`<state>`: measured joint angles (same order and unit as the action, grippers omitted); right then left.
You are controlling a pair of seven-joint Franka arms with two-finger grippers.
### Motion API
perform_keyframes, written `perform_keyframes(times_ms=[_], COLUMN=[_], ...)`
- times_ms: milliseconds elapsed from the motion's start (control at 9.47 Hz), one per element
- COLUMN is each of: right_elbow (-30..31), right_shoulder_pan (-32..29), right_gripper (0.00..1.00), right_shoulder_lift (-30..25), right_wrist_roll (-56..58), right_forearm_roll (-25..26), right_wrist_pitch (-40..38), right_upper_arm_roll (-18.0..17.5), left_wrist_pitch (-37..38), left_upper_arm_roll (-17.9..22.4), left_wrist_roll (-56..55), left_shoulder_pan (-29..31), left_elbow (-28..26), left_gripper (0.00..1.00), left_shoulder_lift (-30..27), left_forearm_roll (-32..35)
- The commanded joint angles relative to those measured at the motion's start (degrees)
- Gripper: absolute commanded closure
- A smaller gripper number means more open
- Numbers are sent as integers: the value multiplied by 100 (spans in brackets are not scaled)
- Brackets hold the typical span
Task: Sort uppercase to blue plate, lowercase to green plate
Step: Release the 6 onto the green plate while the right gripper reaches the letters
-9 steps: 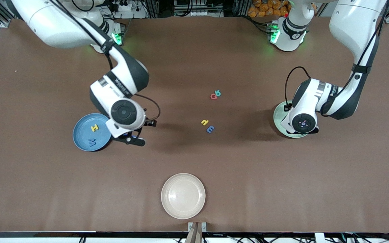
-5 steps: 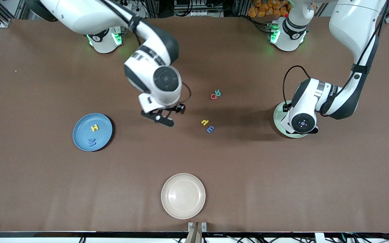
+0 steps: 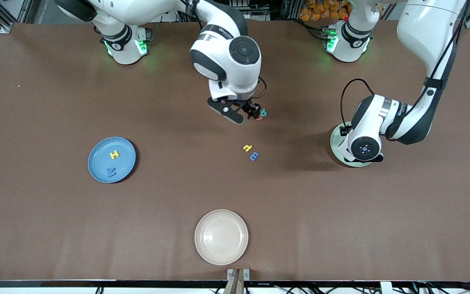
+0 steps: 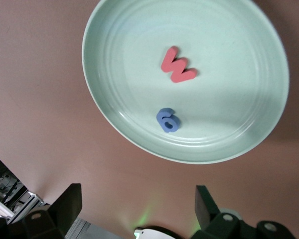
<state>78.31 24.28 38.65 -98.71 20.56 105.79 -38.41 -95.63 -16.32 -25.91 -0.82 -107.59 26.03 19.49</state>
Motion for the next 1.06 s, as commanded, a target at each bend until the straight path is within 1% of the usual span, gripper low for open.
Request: perform_keyframes(times_ms=[0,106,211,317,422,528,739,950], right_elbow=[638,955,1106,1125,1143,1143,1134,1108], right_shoulder_pan=[33,-2,41,103,199,357,760,929], right_gripper=[0,0,0,0,0,0,0,0], right_shoulder_lift=[20,11,11,20,98,177,344,485], right_wrist_roll=[-708,-1007,-1044,-1045,-1193,-1429,-1895,-2204], right_forearm_roll=[9,44,79,80,80,80,80,36], right_wrist_pitch=[1052,1598,1760,1796,1883,1971,2060,2086], right_upper_arm_roll=[44,62,149,211,290,439,825,1037], left_wrist_pitch=[-270,-829,-1356,-1596,-1756,-1792,-1792,-1905], left_upper_arm_roll=[-38,-55,-56,-64,-56,-64,-134,-144], left_wrist_roll=[95,95,95,95,103,104,121,121], left_shoulder_pan=[3,3,38,56,65,108,100,91], left_elbow=[220,212,204,221,230,352,790,871], left_gripper=[0,0,0,0,0,0,0,0], left_shoulder_lift=[-10,-1,-1,-19,-89,-159,-221,-160], left_forearm_roll=[46,-93,-286,-348,-349,-410,-882,-921])
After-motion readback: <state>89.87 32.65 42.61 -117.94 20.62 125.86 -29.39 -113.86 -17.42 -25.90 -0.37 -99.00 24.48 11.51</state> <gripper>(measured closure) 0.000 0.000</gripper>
